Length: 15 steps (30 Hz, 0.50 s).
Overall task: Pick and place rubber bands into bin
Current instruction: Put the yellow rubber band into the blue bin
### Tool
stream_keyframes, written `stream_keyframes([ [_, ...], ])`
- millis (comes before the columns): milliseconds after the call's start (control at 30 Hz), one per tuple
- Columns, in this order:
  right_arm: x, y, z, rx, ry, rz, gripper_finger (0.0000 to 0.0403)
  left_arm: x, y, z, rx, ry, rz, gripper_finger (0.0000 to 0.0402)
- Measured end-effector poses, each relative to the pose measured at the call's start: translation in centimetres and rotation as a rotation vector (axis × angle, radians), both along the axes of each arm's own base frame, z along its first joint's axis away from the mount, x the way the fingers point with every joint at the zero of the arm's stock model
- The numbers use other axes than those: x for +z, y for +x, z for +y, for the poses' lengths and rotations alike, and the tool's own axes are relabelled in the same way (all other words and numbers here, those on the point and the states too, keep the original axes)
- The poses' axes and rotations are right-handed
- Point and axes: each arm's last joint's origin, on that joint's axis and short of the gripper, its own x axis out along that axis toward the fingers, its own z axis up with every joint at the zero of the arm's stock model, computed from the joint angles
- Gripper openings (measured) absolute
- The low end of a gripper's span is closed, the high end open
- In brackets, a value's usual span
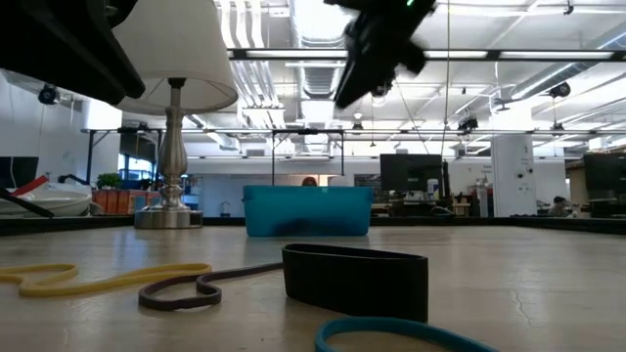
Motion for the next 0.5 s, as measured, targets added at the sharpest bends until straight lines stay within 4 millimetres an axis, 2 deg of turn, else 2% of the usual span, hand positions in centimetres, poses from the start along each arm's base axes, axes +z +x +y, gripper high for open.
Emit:
stream_keyframes([
  [300, 2.9, -5.5, 7.7, 0.166, 0.076, -0.047, 0.0091, -0.1, 0.0, -1.1, -0.142, -0.235, 0.141, 0.0077],
  [500, 3.0, -8.3, 11.8, 0.288, 0.115, -0.073, 0.0084, -0.2, -0.1, -1.3, -0.137, -0.347, 0.195, 0.0077],
])
